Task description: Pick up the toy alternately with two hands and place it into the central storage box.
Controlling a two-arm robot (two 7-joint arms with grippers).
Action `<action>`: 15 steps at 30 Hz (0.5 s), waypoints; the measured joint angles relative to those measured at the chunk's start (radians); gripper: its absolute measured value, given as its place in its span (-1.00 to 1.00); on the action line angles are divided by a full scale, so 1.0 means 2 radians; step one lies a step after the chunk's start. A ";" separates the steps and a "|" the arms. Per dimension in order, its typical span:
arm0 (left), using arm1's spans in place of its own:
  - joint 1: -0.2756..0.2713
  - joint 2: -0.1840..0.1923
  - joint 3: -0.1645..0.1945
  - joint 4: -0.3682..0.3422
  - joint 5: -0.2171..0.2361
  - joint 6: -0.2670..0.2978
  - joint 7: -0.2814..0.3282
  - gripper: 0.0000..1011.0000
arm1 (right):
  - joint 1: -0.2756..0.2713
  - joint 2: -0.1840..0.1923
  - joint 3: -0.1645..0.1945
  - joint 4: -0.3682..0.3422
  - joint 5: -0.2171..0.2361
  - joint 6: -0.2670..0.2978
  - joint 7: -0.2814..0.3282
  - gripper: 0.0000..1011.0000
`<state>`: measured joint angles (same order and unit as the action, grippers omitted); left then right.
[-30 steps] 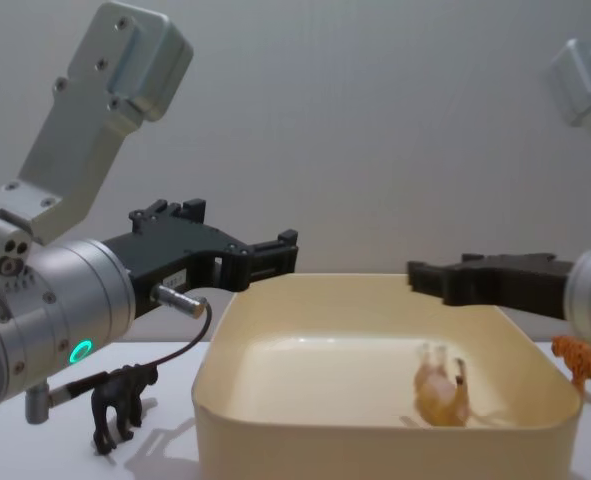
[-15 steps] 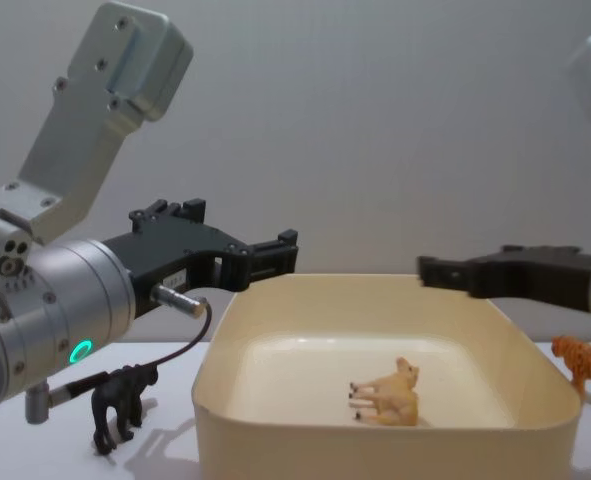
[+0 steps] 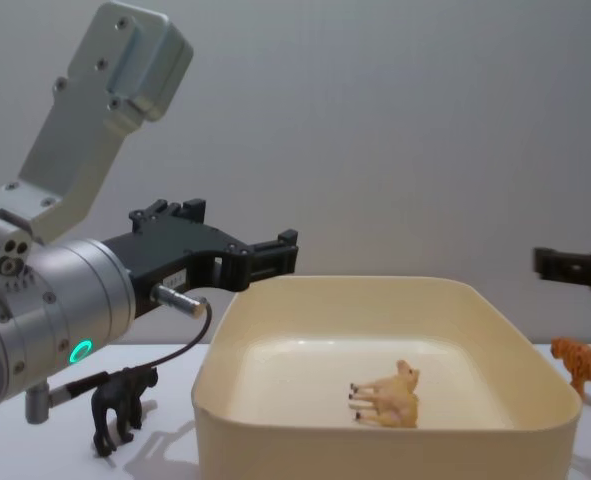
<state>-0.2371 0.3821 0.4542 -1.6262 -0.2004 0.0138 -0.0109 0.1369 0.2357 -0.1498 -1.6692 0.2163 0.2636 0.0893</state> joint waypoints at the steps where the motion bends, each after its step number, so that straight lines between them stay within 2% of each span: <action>1: 0.000 0.000 0.000 0.000 0.000 0.000 0.000 0.98 | -0.005 0.005 0.004 -0.003 0.002 0.000 -0.002 0.98; 9: 0.000 0.000 0.000 0.000 0.000 0.000 0.000 0.98 | -0.021 0.022 0.019 -0.007 0.008 0.001 -0.012 0.98; 15: 0.000 0.000 0.000 0.000 0.000 0.000 0.000 0.98 | -0.024 0.031 0.028 0.007 0.006 0.000 -0.019 0.98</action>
<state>-0.2371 0.3821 0.4542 -1.6262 -0.2004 0.0138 -0.0109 0.0890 0.2972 -0.0947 -1.6546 0.2280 0.2639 0.0505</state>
